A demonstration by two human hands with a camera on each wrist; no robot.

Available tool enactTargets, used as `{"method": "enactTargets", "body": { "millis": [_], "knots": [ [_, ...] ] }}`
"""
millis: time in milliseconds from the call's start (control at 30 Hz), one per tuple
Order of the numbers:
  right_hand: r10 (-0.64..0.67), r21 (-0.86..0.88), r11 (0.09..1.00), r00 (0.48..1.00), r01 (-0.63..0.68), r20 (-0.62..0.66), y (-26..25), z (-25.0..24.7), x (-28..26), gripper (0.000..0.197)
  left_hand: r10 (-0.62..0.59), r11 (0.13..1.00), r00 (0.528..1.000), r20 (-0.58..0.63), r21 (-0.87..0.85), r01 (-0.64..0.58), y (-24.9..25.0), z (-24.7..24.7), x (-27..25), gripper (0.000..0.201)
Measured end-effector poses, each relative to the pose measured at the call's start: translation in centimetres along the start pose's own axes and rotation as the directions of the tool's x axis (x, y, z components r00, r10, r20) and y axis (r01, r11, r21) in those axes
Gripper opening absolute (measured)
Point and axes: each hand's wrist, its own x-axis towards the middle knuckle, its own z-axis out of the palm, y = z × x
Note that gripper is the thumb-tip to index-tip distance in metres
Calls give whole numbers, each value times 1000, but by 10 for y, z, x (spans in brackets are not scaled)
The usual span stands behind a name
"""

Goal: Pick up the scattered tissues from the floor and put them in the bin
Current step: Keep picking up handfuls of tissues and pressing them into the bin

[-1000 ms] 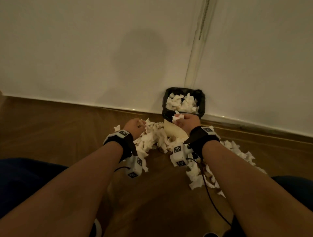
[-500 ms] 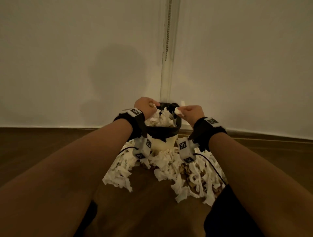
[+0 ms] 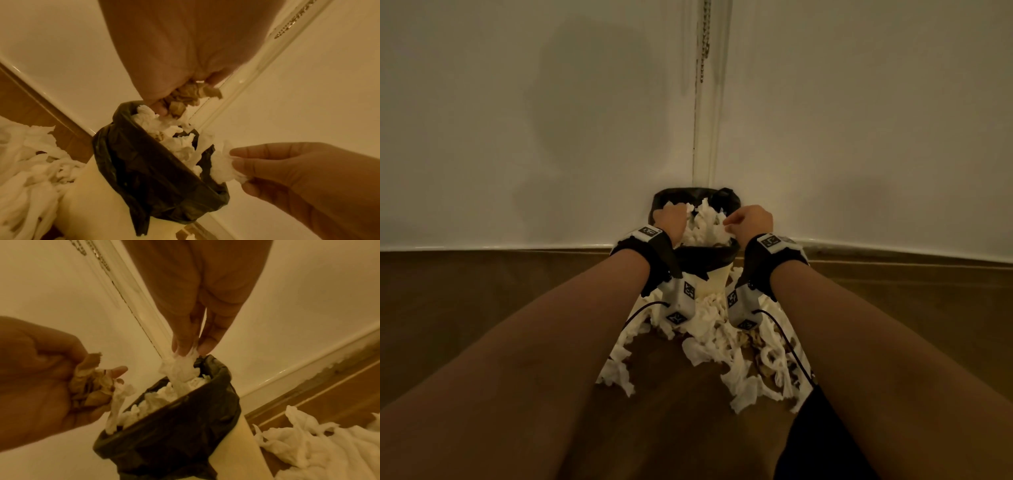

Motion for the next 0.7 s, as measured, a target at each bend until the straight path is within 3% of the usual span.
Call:
{"method": "enactTargets", "body": {
  "millis": [67, 167, 300, 400, 600, 700],
  "knots": [
    [17, -94, 996, 997, -10, 75, -1, 2, 2, 22, 2, 997, 1000, -30, 82, 0, -7, 5, 6, 37],
    [48, -196, 980, 989, -20, 139, 0, 10, 2, 23, 100, 990, 993, -57, 106, -93, -16, 13, 11, 38],
    [-54, -235, 966, 976, 105, 213, -7, 28, -6, 40, 167, 986, 971, -171, 30, -164, -27, 18, 17, 27],
    [-61, -214, 967, 944, 136, 325, -11, 40, -6, 28, 219, 940, 971, -96, 288, -183, -38, 14, 23, 26],
    [-62, -458, 841, 892, 289, 449, -5, 62, -1, 52, 309, 750, 951, 9, 612, -250, -47, 8, 25, 20],
    [-50, -545, 774, 888, 324, 457, -4, 70, 0, 54, 262, 654, 960, 102, 712, -255, -48, 12, 22, 26]
  ]
}}
